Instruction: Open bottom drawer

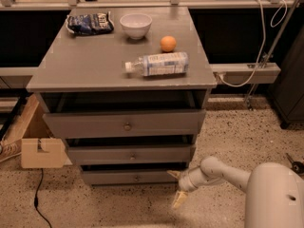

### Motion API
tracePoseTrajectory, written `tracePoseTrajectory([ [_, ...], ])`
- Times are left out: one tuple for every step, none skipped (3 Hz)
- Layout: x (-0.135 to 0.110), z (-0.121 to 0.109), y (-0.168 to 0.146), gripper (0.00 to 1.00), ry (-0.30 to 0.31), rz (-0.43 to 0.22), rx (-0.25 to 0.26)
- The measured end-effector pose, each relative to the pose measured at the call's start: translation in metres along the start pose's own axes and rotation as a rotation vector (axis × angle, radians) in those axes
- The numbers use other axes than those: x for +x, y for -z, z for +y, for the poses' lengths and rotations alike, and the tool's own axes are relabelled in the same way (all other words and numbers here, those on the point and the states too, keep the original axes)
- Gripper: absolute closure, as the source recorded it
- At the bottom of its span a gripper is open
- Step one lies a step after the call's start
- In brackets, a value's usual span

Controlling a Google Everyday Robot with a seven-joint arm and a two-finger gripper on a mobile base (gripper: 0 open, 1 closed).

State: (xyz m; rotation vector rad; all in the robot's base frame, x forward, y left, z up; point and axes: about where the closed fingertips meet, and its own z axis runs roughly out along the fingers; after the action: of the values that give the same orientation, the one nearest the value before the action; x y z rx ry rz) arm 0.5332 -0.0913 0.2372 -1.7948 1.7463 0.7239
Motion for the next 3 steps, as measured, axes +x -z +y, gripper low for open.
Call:
tracePoseTrajectory([
  [0.003, -0.011, -0.012, 0.00, 0.033, 0.019, 0.025],
  [0.009, -0.027, -0.027, 0.00, 0.075, 0.054, 0.055],
  [0.013, -0.041, -0.040, 0.00, 0.112, 0.092, 0.080],
])
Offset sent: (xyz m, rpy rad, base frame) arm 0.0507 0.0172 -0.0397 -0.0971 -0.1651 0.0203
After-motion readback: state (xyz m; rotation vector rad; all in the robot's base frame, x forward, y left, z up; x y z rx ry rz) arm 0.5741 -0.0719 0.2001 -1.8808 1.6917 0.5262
